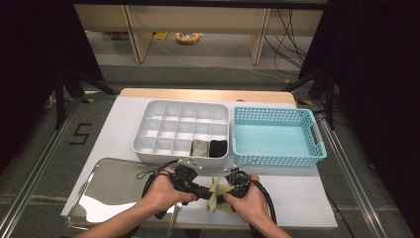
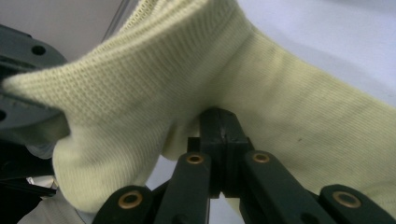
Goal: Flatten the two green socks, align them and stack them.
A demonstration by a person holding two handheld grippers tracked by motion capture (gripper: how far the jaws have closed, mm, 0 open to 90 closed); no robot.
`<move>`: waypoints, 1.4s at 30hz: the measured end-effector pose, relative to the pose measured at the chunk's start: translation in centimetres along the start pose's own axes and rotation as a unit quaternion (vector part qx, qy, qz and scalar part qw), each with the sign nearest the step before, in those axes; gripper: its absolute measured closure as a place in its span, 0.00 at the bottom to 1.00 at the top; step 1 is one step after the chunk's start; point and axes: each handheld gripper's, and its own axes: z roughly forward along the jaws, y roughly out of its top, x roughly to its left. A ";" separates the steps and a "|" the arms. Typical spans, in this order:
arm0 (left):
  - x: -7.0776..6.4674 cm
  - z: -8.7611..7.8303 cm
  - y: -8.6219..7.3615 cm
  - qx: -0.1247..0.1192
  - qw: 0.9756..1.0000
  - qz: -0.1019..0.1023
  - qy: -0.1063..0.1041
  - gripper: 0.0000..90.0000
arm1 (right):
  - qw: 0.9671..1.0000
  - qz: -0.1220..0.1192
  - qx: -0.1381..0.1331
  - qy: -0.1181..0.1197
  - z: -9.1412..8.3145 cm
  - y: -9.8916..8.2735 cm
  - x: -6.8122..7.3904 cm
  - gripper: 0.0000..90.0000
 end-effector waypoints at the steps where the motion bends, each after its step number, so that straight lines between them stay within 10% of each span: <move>1: 0.0 0.0 0.0 -0.001 1.000 -0.001 -0.001 0.92 | 1.000 -0.001 -0.002 -0.001 0.1 0.0 0.0 1.00; 30: -0.2 -0.4 0.6 -0.009 1.000 0.002 -0.005 0.92 | 1.000 -0.013 -0.009 0.013 0.7 0.7 0.8 1.00; 33: -0.3 -0.3 0.5 -0.007 1.000 0.005 -0.004 0.92 | 0.998 -0.058 -0.009 -0.003 1.1 0.6 0.3 1.00; 36: -0.5 -0.3 0.6 -0.005 1.000 0.005 -0.004 0.92 | 1.000 -0.003 -0.001 0.017 1.0 0.8 1.2 1.00; 42: -0.3 -0.1 0.7 0.004 1.000 0.008 0.003 0.92 | 1.000 -0.019 -0.015 0.017 -0.4 0.5 0.5 1.00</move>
